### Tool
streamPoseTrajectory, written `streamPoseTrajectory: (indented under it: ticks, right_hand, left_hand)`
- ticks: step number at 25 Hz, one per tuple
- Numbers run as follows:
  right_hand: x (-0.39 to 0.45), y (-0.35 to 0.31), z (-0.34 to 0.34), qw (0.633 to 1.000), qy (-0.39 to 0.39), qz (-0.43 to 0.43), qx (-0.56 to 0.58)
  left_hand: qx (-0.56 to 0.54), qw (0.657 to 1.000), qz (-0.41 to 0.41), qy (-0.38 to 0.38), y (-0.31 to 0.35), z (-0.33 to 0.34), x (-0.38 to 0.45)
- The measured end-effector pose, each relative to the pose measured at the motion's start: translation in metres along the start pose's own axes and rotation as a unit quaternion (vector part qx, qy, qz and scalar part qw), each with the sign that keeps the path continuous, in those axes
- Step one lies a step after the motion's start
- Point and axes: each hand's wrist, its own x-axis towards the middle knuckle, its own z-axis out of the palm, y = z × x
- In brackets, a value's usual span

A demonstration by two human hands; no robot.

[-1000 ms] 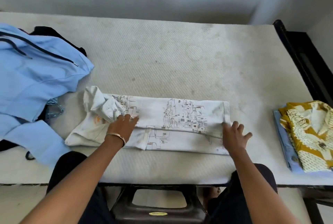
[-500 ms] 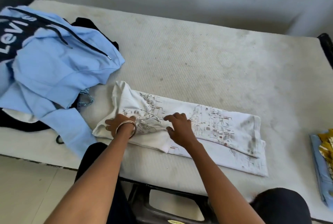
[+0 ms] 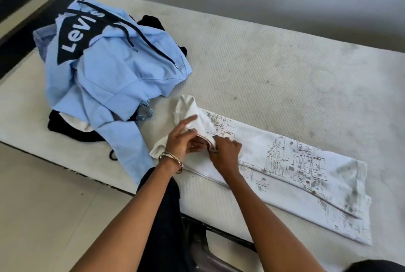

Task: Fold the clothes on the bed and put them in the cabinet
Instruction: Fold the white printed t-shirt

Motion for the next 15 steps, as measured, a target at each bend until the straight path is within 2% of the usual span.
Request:
streamPoseTrajectory:
  ticks: [1,2,3,4,6,7,8,11,12,13,15]
  right_hand:
    - [0.005,0.007,-0.004,0.999,0.019,0.003,0.028]
    - [0.009,0.013,-0.009,0.998,0.016,-0.001,0.062]
    - [0.012,0.019,-0.013,0.996,-0.001,-0.02,0.089]
    - [0.013,0.022,-0.016,0.992,-0.03,-0.046,0.112]
    - [0.015,0.021,-0.025,0.982,-0.074,-0.085,0.152]
    - [0.016,0.019,-0.029,0.977,-0.091,-0.09,0.173]
    - [0.022,0.022,-0.032,0.972,-0.106,-0.08,0.194]
    - [0.032,0.024,-0.04,0.947,-0.161,-0.054,0.272]
    - [0.037,0.027,-0.041,0.934,-0.183,-0.037,0.303]
    - [0.042,0.03,-0.042,0.921,-0.205,-0.023,0.331]
    - [0.042,0.032,-0.048,0.895,-0.252,0.0,0.367]
  left_hand:
    - [0.039,0.999,0.013,0.03,0.003,-0.008,0.005]
    - [0.125,0.989,0.033,0.077,0.005,-0.015,0.013]
    - [0.262,0.957,0.064,0.109,0.006,-0.024,0.026]
    - [0.425,0.895,0.099,0.097,0.009,-0.032,0.039]
    - [0.693,0.701,0.169,0.001,0.015,-0.038,0.068]
    - [0.767,0.61,0.195,-0.039,0.022,-0.04,0.081]
    - [0.81,0.54,0.217,-0.073,0.028,-0.035,0.1]
    - [0.899,0.357,0.219,-0.128,0.038,-0.018,0.139]
    - [0.917,0.314,0.207,-0.131,0.04,-0.015,0.152]
    - [0.926,0.296,0.198,-0.125,0.041,-0.014,0.162]
    - [0.922,0.302,0.226,-0.086,0.047,-0.022,0.167]
